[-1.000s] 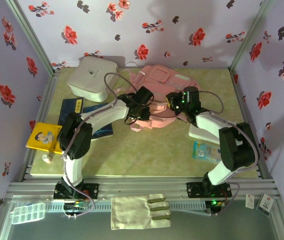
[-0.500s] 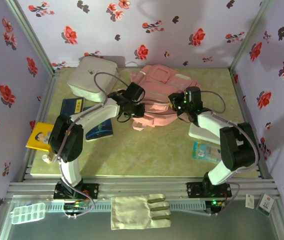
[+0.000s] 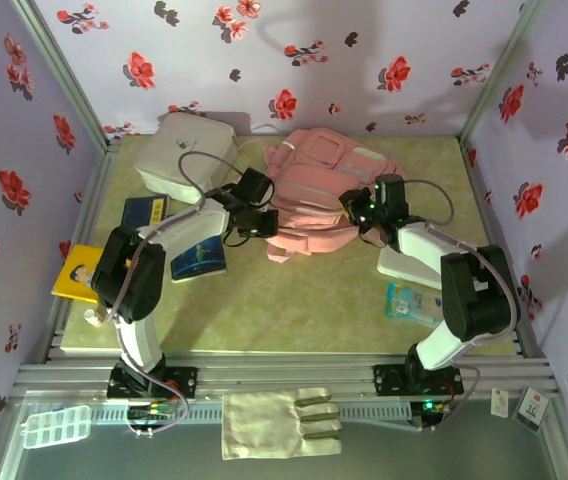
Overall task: Pack the student bag
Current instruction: Unzip the student bag at the center of the table.
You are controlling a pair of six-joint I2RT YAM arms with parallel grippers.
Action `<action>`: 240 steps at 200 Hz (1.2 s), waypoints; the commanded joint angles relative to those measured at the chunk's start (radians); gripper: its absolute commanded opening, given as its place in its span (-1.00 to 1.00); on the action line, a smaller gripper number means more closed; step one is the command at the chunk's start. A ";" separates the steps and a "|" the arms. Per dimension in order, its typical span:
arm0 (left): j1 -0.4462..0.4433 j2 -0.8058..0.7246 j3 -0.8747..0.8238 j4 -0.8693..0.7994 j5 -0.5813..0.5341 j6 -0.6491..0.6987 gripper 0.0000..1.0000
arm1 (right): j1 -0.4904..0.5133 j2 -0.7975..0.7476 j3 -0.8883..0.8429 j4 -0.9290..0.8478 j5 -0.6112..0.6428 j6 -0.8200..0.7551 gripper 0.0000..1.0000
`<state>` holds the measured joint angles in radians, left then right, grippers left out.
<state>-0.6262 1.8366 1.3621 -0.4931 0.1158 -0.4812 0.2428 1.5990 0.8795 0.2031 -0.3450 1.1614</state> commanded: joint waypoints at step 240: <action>-0.178 0.065 0.117 0.010 0.033 -0.261 -0.93 | -0.066 -0.178 -0.216 -0.205 0.000 0.013 0.08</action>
<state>-0.8005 1.9038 1.4578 -0.4652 0.1608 -0.7235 0.1711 1.3540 0.6418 -0.1383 -0.2863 1.1759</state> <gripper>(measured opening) 0.094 0.601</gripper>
